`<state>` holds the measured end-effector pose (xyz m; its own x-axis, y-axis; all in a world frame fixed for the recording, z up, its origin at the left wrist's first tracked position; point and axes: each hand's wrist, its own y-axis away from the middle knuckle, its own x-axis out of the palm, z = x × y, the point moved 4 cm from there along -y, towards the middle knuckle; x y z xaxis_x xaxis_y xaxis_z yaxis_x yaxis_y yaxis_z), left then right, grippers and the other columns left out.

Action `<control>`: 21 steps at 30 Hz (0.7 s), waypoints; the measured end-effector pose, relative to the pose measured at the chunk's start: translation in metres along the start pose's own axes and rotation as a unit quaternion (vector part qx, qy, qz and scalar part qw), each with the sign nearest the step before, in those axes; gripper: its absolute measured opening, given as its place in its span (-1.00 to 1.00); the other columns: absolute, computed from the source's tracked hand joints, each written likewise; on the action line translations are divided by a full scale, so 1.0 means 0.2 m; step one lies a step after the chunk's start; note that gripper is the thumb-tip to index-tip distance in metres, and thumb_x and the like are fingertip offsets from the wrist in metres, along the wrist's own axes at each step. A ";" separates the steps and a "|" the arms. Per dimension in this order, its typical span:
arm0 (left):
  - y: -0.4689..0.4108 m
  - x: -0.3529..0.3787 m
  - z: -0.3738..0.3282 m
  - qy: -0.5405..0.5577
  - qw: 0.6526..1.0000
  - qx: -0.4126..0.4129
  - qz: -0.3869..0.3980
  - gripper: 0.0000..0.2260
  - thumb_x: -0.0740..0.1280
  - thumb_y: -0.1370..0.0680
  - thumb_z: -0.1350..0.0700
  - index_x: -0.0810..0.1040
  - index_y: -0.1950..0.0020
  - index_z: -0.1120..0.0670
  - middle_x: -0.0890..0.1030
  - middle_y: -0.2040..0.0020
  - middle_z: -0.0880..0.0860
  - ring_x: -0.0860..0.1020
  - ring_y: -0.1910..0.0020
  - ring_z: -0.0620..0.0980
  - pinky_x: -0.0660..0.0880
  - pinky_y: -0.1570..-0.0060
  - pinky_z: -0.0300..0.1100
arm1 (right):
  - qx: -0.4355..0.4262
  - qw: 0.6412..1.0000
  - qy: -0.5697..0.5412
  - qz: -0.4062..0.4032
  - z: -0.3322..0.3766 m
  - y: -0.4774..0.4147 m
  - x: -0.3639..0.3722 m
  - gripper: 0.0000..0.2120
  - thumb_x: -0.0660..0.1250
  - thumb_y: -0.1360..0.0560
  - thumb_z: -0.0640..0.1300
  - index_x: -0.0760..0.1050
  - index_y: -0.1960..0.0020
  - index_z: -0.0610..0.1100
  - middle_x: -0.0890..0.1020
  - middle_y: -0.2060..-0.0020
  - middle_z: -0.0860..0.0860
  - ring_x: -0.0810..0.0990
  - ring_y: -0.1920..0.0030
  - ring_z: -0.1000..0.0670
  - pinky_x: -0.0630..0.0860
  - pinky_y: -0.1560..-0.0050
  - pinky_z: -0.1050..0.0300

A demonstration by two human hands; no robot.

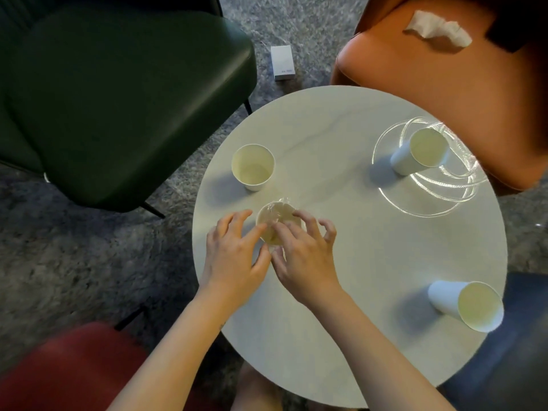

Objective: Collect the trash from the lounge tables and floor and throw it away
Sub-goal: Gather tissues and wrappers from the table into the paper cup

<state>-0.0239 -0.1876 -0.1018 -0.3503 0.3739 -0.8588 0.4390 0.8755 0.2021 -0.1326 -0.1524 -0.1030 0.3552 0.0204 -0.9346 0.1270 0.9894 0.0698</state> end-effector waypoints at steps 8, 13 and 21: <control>-0.04 0.00 0.02 0.035 0.999 0.022 -0.017 -0.69 0.38 -0.47 0.10 0.54 -0.19 0.10 0.49 -0.24 0.10 0.39 -0.26 0.11 0.31 -0.18 0.01 | 0.027 0.983 -0.133 -0.126 -0.07 0.04 -0.10 -0.63 0.31 -0.35 -0.11 0.43 -0.16 -0.03 0.48 -0.16 0.01 0.39 -0.21 0.02 0.16 -0.13 0.12; -0.05 0.03 0.03 0.169 0.986 0.000 -0.011 -0.54 0.42 -0.40 0.15 0.31 -0.22 0.01 0.45 -0.11 -0.12 0.44 -0.11 -0.12 0.37 -0.08 -0.20 | 0.090 0.953 -0.260 -0.129 -0.13 0.06 -0.06 -0.67 0.40 -0.38 -0.36 0.47 -0.12 -0.26 0.51 -0.03 -0.12 0.54 0.00 -0.06 0.43 -0.07 0.17; -0.08 0.06 0.00 0.177 0.984 0.006 0.016 -0.28 0.45 -0.38 0.07 0.14 -0.43 -0.04 0.40 -0.30 -0.08 0.40 -0.25 -0.10 0.41 -0.21 -0.12 | 0.044 0.992 -0.052 -0.102 -0.04 -0.04 -0.08 -0.80 0.24 -0.46 -0.13 0.56 -0.01 -0.16 0.66 0.13 0.03 0.58 -0.11 -0.05 0.14 -0.19 0.02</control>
<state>-0.0358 -0.1973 -0.1151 -0.6024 0.4858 -0.6333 0.4631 0.8590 0.2184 -0.1471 -0.1589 -0.0917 0.4066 -0.1991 -0.8916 0.2856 0.9548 -0.0829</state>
